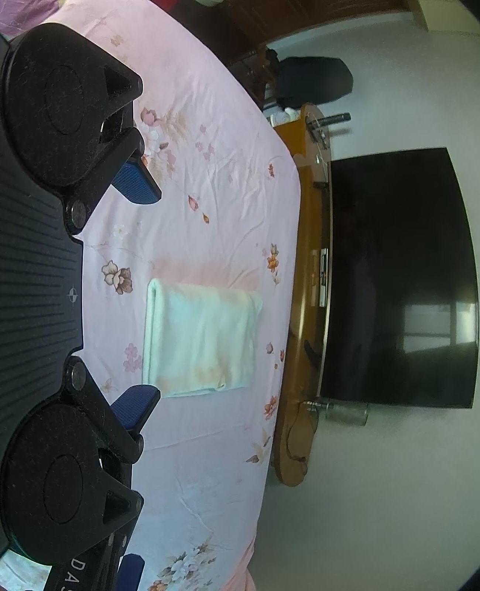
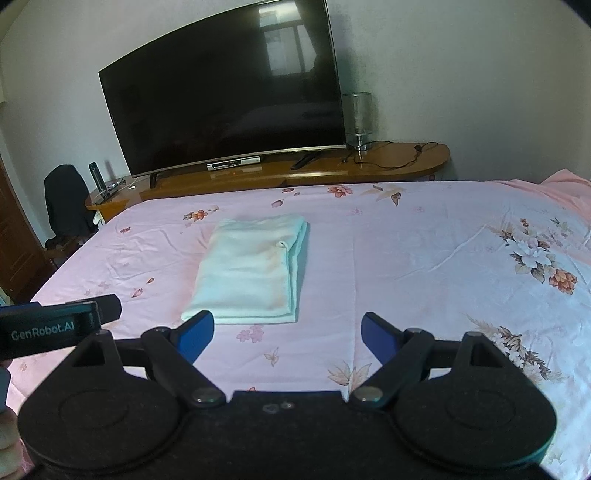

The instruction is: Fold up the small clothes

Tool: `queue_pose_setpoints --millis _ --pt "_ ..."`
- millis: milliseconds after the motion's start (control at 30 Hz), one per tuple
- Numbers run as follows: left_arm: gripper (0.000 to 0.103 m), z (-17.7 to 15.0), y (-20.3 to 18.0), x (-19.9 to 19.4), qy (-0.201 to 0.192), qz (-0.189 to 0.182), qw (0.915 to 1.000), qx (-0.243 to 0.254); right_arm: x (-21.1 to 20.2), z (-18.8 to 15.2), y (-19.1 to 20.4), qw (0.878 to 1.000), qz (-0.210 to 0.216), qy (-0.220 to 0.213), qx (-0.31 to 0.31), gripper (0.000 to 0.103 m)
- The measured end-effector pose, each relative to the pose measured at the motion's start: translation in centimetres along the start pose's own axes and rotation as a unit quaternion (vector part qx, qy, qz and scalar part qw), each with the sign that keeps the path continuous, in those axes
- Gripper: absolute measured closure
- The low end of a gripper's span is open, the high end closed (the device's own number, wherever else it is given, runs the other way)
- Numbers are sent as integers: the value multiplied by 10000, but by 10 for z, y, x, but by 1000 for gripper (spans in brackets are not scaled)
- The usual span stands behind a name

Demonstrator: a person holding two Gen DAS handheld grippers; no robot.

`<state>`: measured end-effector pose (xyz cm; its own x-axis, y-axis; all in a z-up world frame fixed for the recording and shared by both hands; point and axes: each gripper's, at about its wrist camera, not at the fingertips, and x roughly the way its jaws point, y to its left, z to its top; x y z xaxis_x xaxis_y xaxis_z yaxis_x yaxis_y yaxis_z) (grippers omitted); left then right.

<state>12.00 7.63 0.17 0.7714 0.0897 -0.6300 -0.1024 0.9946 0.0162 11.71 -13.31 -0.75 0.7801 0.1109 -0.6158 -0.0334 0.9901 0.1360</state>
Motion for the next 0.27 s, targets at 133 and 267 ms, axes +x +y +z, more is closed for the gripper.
queue_pose_setpoints --millis 133,267 --pt "0 1 -1 6 -67 -61 10000 25 7 1 0 10000 -14 46 11 16" --pt "0 5 7 20 -65 -433 9989 -139 16 1 -3 9999 -64 108 30 16"
